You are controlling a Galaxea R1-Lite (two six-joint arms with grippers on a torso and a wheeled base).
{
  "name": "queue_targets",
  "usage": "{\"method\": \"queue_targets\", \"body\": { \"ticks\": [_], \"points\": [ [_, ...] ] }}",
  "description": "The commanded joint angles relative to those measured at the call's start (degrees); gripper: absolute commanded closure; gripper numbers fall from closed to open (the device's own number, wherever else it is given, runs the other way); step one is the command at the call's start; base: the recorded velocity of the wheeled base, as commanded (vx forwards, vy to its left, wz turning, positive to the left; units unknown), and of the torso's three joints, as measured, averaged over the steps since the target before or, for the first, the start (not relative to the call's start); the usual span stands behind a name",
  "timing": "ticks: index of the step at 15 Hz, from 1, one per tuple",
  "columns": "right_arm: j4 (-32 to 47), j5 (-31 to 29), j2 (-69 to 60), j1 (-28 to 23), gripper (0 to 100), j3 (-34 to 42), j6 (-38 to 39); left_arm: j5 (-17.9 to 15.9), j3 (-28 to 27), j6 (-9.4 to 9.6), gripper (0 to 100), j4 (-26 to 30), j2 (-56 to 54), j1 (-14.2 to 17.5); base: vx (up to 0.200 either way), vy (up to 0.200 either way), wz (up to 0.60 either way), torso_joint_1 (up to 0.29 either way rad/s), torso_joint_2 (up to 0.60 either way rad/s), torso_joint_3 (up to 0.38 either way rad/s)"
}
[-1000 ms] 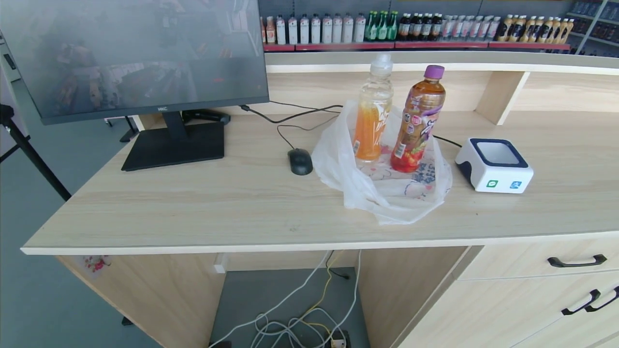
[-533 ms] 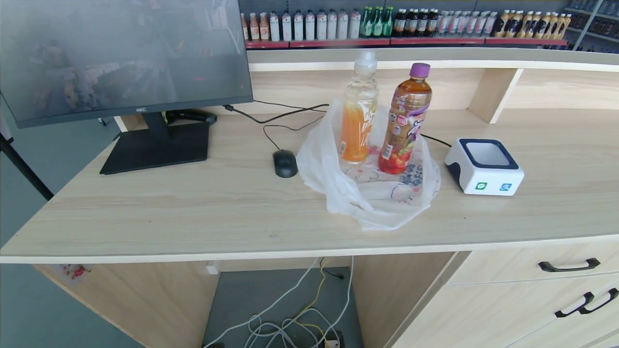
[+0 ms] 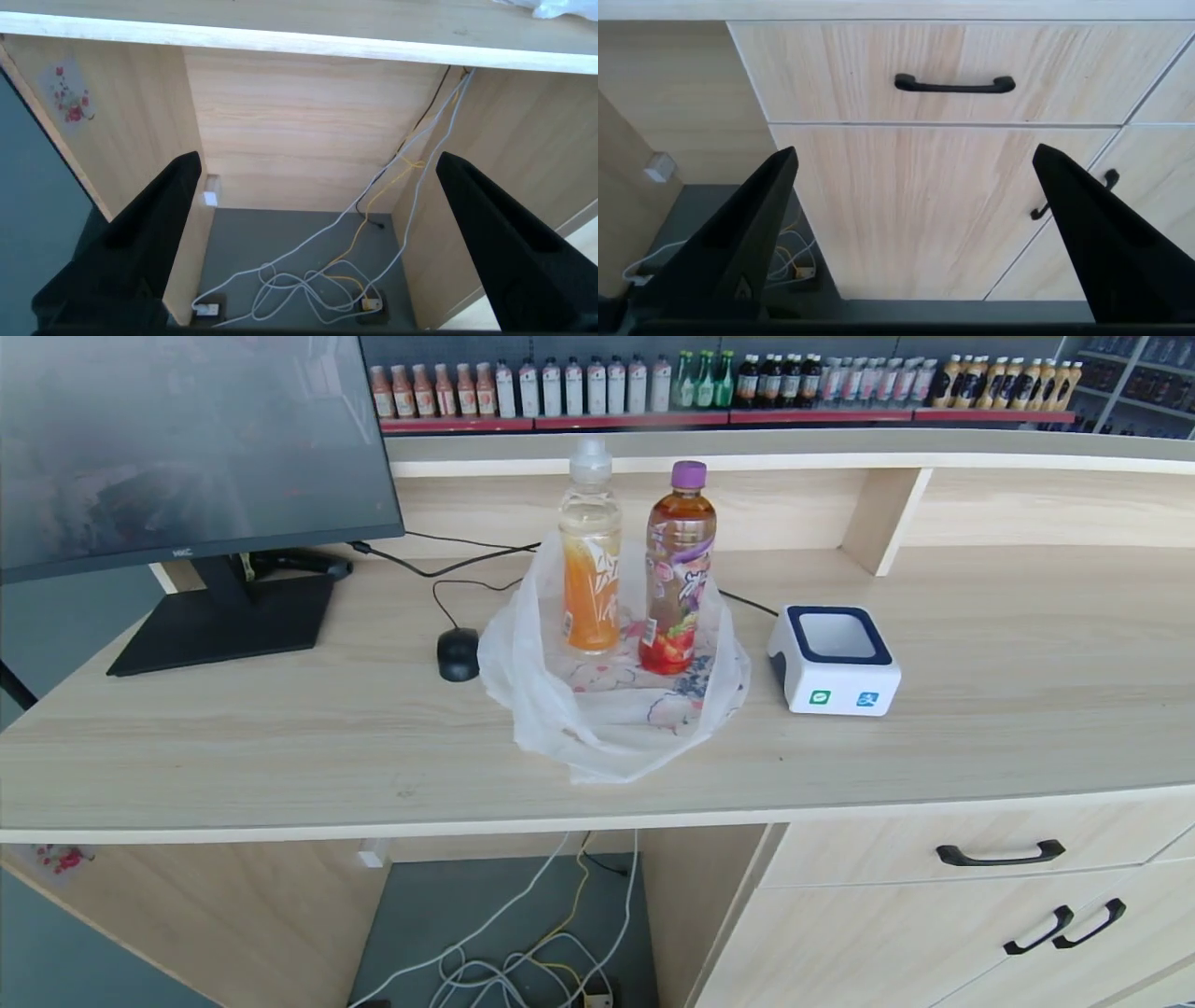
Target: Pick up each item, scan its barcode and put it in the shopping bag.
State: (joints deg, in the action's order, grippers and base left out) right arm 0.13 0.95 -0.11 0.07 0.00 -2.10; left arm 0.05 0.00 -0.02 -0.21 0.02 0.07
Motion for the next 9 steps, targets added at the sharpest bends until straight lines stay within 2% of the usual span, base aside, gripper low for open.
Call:
{"method": "queue_targets", "body": {
  "ticks": [1, 9],
  "points": [
    [-0.05, 0.02, 0.11, 0.01, 0, 0.00, -0.01, 0.04, 0.00, -0.06, 0, -0.06, -0.02, 0.01, 0.000, -0.200, 0.00, 0.002, 0.00, 0.002],
    [0.04, 0.02, 0.11, 0.01, 0, 0.00, -0.10, 0.04, 0.00, -0.15, 0, 0.03, -0.02, 0.01, 0.000, -0.200, 0.00, 0.001, 0.00, 0.002]
  ]
}}
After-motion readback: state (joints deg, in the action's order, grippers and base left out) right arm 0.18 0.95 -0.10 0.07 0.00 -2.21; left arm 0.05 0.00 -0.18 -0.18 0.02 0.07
